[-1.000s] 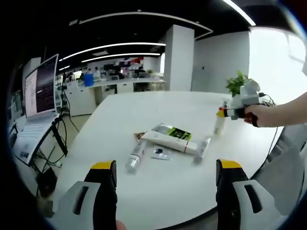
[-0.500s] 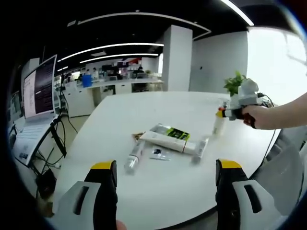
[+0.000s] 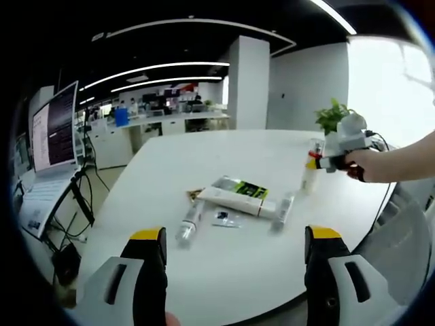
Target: Arrange the skincare products in the storage area until every visible bottle or jar stands upright without overlapping.
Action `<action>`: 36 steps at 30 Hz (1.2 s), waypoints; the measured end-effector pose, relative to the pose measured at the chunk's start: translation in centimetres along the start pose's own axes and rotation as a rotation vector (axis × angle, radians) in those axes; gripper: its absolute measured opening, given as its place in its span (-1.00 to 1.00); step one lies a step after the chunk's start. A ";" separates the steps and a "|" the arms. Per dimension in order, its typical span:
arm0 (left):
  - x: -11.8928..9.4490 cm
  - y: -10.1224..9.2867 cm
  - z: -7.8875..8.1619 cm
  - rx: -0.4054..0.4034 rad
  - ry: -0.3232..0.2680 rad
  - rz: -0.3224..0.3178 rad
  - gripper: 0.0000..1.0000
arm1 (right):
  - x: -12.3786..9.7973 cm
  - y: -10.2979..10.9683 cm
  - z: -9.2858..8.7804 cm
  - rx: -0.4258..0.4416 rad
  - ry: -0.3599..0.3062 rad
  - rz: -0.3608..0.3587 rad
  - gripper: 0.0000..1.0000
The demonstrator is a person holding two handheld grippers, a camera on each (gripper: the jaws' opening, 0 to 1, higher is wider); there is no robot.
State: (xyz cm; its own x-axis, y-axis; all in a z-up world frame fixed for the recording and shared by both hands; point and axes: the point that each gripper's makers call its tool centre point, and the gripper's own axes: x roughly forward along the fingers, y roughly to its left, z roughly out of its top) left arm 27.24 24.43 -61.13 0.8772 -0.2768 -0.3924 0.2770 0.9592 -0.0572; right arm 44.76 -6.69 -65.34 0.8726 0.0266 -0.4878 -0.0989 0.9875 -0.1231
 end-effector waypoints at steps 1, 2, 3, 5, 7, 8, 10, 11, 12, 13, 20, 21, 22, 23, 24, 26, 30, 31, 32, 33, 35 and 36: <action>0.0 0.0 0.0 0.001 0.001 -0.001 0.63 | -0.3 -0.2 -0.1 -0.005 0.000 0.001 -0.24; 0.0 -0.1 0.0 0.003 0.001 -0.002 0.63 | -0.5 -0.3 -0.2 -0.011 0.001 0.005 -0.24; 0.0 -0.1 0.0 0.006 0.003 -0.003 0.62 | -0.8 -0.5 -0.5 -0.015 0.004 0.011 -0.23; 0.0 -0.2 -0.1 0.012 0.007 -0.008 0.62 | -1.3 -0.7 -1.0 -0.017 0.009 0.028 -0.19; 0.0 -0.4 -0.2 0.018 0.009 -0.014 0.62 | -1.6 0.1 -1.5 -0.023 0.009 0.100 -0.10; 0.1 -0.4 -0.2 0.021 0.011 -0.016 0.62 | -2.0 0.4 -1.7 -0.059 0.007 0.129 -0.07; 0.1 -0.6 -0.2 0.024 0.013 -0.023 0.62 | -2.6 0.6 -2.1 -0.086 0.006 0.151 -0.04; 0.1 -0.7 -0.3 0.024 0.014 -0.027 0.62 | -2.9 0.6 -2.2 -0.078 0.007 0.159 -0.03; 0.1 -0.8 -0.3 0.026 0.014 -0.030 0.62 | -3.3 0.6 -2.4 -0.075 0.006 0.168 -0.01; 0.2 -0.9 -0.3 0.030 0.017 -0.032 0.62 | -3.4 0.6 -2.4 -0.076 0.006 0.170 0.00; 0.2 -1.2 -0.4 0.044 0.025 -0.044 0.60 | -5.1 1.1 -3.1 -0.060 -0.002 0.245 0.21; 0.2 -1.3 -0.4 0.047 0.027 -0.045 0.60 | -5.5 1.5 -3.1 -0.069 -0.004 0.262 0.24; 0.2 -1.3 -0.4 0.048 0.027 -0.047 0.60 | -5.8 1.7 -3.1 -0.076 -0.005 0.272 0.26; 0.2 -1.4 -0.5 0.048 0.026 -0.050 0.61 | -6.2 2.0 -3.2 -0.085 -0.006 0.288 0.27; 0.2 -1.4 -0.5 0.048 0.027 -0.051 0.61 | -6.5 2.2 -3.2 -0.089 -0.008 0.299 0.29; 0.2 -1.4 -0.5 0.052 0.031 -0.051 0.61 | -7.2 2.7 -3.3 -0.088 -0.009 0.321 0.34; 0.2 -1.5 -0.6 0.053 0.035 -0.058 0.62 | -8.9 3.3 -3.4 -0.089 -0.009 0.358 0.43; 0.3 -1.5 -0.6 0.053 0.037 -0.059 0.62 | -9.3 3.4 -3.4 -0.095 -0.009 0.364 0.45; 0.3 -1.6 -0.7 0.054 0.038 -0.060 0.62 | -9.9 3.4 -3.5 -0.103 -0.009 0.368 0.46; 0.3 -1.6 -0.6 0.055 0.038 -0.061 0.62 | -10.4 3.5 -3.7 -0.104 -0.006 0.371 0.47; 0.3 -1.7 -0.7 0.058 0.040 -0.064 0.62 | -11.7 3.7 -3.8 -0.096 -0.009 0.391 0.52; 0.3 -1.6 -0.7 0.059 0.041 -0.061 0.62 | -12.2 3.8 -3.9 -0.097 -0.009 0.396 0.54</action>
State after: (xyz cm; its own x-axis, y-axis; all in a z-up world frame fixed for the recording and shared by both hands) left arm 26.76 22.82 -61.77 0.8414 -0.3309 -0.4273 0.3531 0.9351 -0.0288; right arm 31.88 -3.90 -63.24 0.7620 0.4037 -0.5063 -0.4723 0.8814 -0.0079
